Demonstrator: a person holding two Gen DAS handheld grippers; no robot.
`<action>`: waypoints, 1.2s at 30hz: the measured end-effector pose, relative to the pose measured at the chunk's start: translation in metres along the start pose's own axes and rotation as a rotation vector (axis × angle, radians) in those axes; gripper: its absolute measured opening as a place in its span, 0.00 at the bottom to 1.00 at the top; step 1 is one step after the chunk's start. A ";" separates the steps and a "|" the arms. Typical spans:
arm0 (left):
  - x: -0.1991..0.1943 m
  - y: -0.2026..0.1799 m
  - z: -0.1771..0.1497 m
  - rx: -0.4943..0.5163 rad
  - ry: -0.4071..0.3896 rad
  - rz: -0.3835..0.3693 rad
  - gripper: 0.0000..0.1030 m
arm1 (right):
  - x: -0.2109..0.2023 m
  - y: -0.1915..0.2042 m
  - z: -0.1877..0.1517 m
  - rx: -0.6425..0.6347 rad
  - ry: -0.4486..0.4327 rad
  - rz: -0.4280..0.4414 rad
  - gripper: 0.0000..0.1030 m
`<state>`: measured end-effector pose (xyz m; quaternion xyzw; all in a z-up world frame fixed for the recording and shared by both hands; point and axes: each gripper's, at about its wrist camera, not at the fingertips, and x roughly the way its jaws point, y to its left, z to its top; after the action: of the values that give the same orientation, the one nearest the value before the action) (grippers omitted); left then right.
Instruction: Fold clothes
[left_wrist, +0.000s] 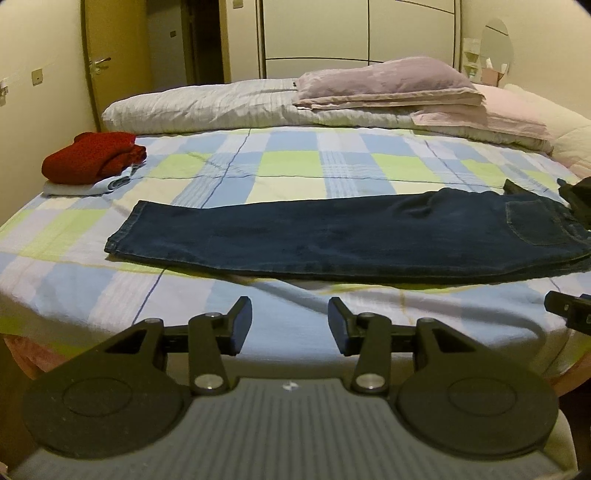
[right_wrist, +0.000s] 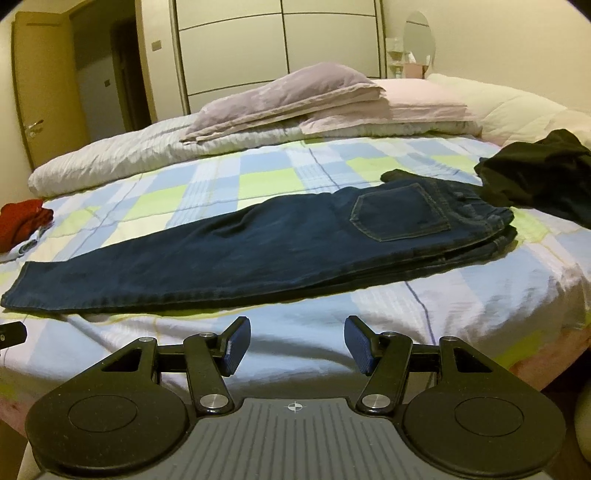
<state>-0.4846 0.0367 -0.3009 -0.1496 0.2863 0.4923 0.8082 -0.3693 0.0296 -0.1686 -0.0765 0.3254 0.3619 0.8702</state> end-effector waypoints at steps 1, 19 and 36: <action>-0.001 -0.001 0.000 0.001 -0.002 -0.004 0.40 | -0.001 -0.001 0.000 0.002 -0.002 -0.001 0.58; -0.041 0.035 0.003 -0.104 -0.077 0.047 0.40 | -0.017 0.021 0.005 -0.050 -0.047 0.075 0.58; -0.017 0.114 -0.009 -0.394 -0.042 -0.052 0.38 | -0.002 0.024 0.016 -0.056 -0.015 0.082 0.58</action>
<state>-0.5937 0.0739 -0.2929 -0.3019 0.1637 0.5207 0.7817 -0.3787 0.0520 -0.1526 -0.0847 0.3113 0.4069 0.8546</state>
